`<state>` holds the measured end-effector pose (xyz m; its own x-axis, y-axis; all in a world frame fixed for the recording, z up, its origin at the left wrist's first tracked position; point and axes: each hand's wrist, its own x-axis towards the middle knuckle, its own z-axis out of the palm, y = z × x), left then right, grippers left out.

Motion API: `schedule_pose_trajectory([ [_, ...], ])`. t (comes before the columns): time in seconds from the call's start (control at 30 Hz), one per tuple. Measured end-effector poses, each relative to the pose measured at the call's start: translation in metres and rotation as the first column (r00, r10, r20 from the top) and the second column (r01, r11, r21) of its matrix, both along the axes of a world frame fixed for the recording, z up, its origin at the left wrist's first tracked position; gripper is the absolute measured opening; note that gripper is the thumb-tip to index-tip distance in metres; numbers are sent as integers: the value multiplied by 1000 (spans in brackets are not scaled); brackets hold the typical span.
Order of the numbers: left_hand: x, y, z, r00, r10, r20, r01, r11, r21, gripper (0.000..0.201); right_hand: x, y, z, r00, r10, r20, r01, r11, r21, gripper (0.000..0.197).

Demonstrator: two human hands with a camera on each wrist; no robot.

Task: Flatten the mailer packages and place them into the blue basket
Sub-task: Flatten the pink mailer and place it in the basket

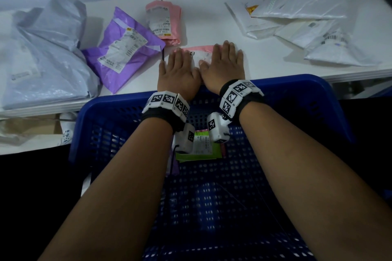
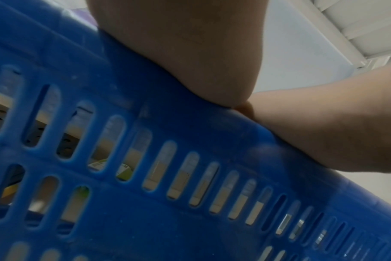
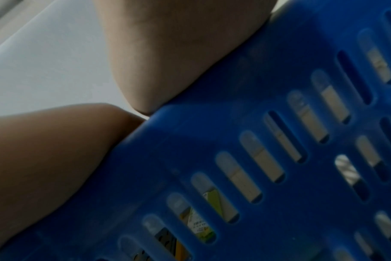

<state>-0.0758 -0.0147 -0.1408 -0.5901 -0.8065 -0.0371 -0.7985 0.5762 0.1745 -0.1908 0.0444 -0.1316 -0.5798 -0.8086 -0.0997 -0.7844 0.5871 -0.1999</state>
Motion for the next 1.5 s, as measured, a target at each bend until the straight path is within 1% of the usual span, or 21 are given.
schedule_pose_trajectory([
  [0.27, 0, 1, 0, 1000, 1, -6, -1, 1000, -9, 65, 1, 3, 0, 996, -61, -58, 54, 993, -105, 62],
  [0.47, 0, 0, 0, 1000, 1, -15, -1, 1000, 1, 66, 2, 9, 5, 994, -87, -66, 71, 975, -213, 59],
  [0.53, 1, 0, 0, 1000, 0, -19, 0, 1000, 5, 66, 2, 12, 5, 997, -39, -67, 20, 966, -259, 56],
  [0.67, 0, 0, -1, 1000, 1, -8, -1, 1000, -4, 71, 0, 15, 4, 990, 92, -111, -125, 933, -337, 38],
  [0.8, 0, 0, -1, 1000, -1, 1, 1, 1000, -8, 73, -1, 12, 4, 980, 140, -138, -177, 935, -308, 33],
  [0.97, 0, -2, -2, 1000, -7, 2, 7, 1000, -14, 73, 0, 6, 5, 968, 142, -207, -194, 947, -257, 26],
  [1.1, 0, -2, -3, 1000, -7, -6, 7, 1000, -26, 72, 0, -2, 11, 946, 173, -274, -235, 948, -214, 17],
  [1.2, 0, -2, -4, 1000, -2, -6, 2, 999, -37, 72, -1, -5, 10, 948, 165, -271, -230, 947, -225, 14],
  [1.33, 0, -2, -4, 1000, 3, -4, -3, 999, -52, 72, 0, -8, 7, 957, 146, -250, -202, 956, -214, 16],
  [1.43, 0, -1, -4, 1000, -4, -11, 4, 999, -46, 71, -1, -10, 8, 958, 140, -249, -186, 967, -172, 26],
  [1.5, 0, -1, -3, 1000, -6, -15, 5, 999, -45, 71, -2, -11, 7, 963, 124, -239, -168, 971, -173, 31],
])
